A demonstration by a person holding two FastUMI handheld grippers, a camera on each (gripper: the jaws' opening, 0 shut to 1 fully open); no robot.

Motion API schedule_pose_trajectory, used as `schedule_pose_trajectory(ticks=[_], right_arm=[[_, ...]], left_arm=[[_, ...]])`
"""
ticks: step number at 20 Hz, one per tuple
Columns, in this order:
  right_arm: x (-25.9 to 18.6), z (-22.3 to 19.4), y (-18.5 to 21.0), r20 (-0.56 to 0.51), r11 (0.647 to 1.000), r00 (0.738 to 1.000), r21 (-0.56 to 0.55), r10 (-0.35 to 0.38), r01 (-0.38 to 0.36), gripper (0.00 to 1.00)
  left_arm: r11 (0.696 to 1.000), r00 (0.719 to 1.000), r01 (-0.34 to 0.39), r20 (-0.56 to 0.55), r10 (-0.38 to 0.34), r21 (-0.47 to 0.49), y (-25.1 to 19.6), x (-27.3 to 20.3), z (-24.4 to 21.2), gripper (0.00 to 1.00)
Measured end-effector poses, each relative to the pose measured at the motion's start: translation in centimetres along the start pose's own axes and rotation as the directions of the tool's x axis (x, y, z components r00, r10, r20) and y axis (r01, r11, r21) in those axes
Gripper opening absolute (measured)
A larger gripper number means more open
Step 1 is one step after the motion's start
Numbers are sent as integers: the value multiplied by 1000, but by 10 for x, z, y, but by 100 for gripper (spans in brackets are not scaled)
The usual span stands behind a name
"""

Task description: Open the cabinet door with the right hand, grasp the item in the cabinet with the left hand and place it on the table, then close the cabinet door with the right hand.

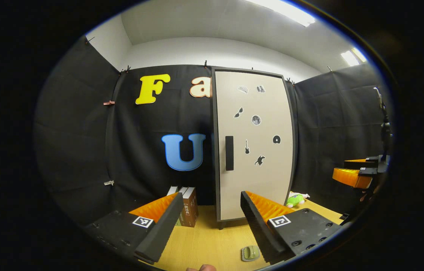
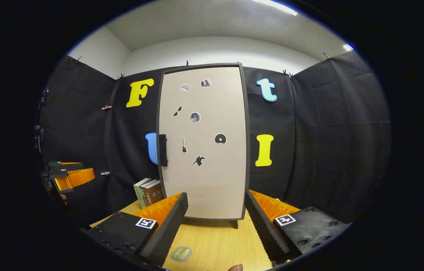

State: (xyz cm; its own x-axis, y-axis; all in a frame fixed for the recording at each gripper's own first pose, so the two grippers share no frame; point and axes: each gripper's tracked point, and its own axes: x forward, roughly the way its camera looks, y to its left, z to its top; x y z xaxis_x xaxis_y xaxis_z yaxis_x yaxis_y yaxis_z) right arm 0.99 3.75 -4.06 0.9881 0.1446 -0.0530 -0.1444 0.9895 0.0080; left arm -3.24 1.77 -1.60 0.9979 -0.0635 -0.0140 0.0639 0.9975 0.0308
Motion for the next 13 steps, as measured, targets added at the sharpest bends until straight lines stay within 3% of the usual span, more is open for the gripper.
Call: schedule_pose_trajectory(ticks=[13], right_arm=[[6,4,1,13,1000,1000,-20,-10,11,98]], left_arm=[[1000,1000,18,15,-18,6,0,12,0,95]])
